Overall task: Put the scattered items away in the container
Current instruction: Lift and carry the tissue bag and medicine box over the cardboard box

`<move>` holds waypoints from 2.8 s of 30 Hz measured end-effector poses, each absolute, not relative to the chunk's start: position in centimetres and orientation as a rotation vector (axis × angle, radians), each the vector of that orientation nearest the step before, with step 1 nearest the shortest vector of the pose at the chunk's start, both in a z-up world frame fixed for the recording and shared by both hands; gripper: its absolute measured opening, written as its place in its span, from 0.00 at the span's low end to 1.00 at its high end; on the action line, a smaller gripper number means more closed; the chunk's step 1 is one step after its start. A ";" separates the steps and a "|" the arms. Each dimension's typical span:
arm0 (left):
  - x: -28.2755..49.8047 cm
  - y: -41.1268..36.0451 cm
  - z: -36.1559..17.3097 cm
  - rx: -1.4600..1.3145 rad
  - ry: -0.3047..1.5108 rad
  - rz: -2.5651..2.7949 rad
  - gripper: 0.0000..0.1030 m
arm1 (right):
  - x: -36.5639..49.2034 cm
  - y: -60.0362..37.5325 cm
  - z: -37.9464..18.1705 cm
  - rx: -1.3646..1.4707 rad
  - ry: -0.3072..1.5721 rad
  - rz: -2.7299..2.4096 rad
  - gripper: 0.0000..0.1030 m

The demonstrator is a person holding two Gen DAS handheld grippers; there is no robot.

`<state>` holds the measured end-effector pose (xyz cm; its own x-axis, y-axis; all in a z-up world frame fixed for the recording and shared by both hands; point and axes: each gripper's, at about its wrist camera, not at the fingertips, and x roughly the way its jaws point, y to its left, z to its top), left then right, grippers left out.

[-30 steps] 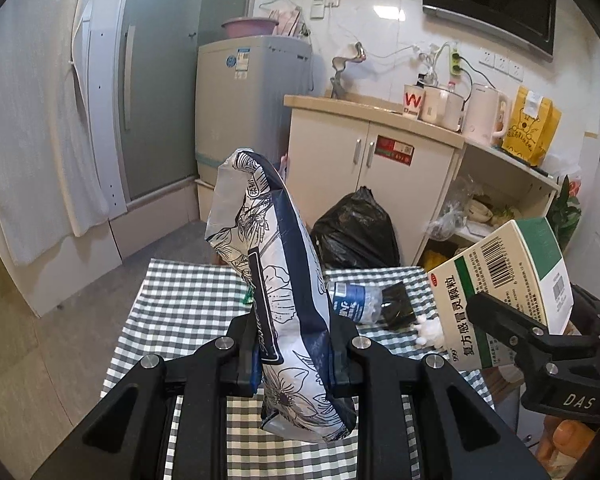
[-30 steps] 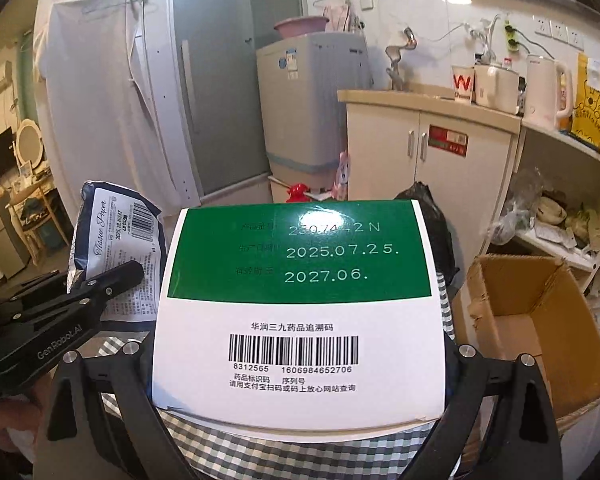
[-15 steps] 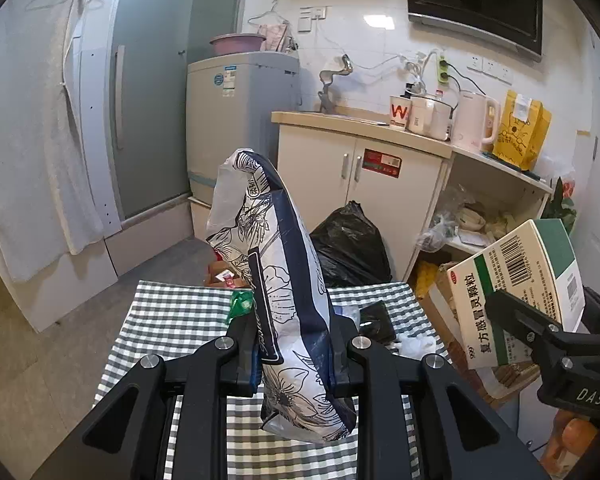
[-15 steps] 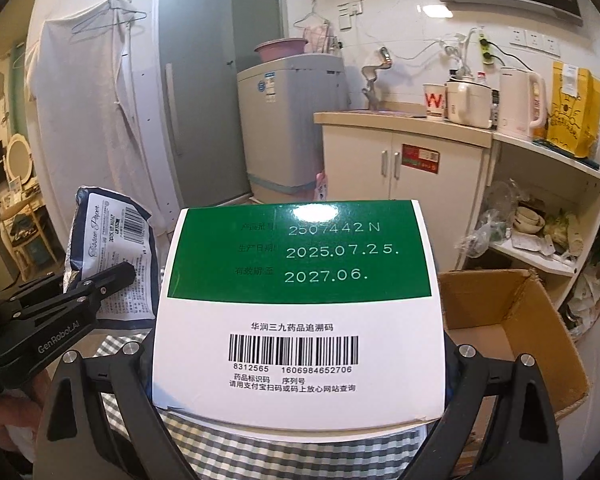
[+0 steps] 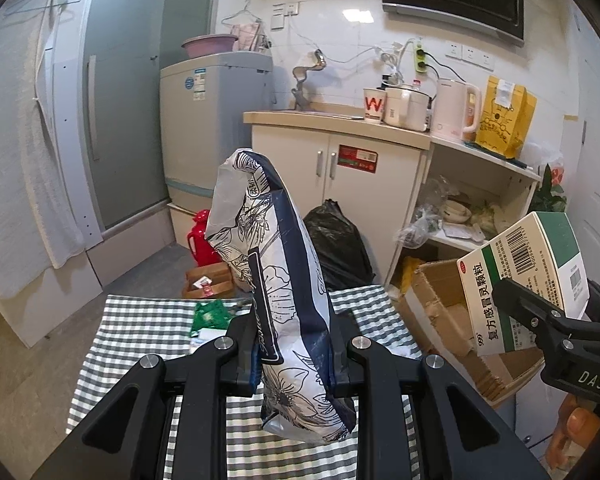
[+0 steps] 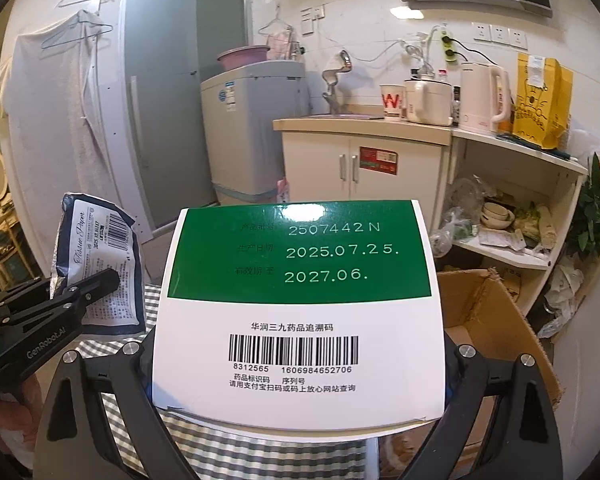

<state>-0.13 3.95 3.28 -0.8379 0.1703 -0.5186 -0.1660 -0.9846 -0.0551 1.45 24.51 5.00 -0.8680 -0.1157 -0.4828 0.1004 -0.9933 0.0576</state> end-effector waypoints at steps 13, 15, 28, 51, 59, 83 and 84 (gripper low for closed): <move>-2.0 9.2 2.9 -0.811 0.012 2.765 0.22 | 1.2 29.9 5.2 0.795 -0.062 -3.028 0.92; -2.3 10.1 2.8 -0.812 0.016 2.746 0.22 | 1.1 30.9 5.1 0.806 -0.065 -3.045 0.92; -3.8 14.4 1.9 -0.822 0.051 2.656 0.22 | 0.4 35.9 4.2 0.887 -0.094 -3.154 0.92; -6.5 22.4 0.4 -0.851 0.107 2.507 0.22 | -2.5 42.3 -1.2 1.208 -0.097 -3.166 0.92; -7.6 26.3 -0.7 -0.859 0.138 2.430 0.22 | -3.4 44.1 -3.7 1.329 -0.115 -3.126 0.92; -11.5 34.9 -8.4 -1.088 0.228 2.190 0.22 | -5.3 44.9 -9.1 1.586 -0.053 -2.949 0.92; -11.6 35.0 -8.7 -1.100 0.230 2.184 0.22 | -5.3 44.9 -9.0 1.592 -0.050 -2.950 0.92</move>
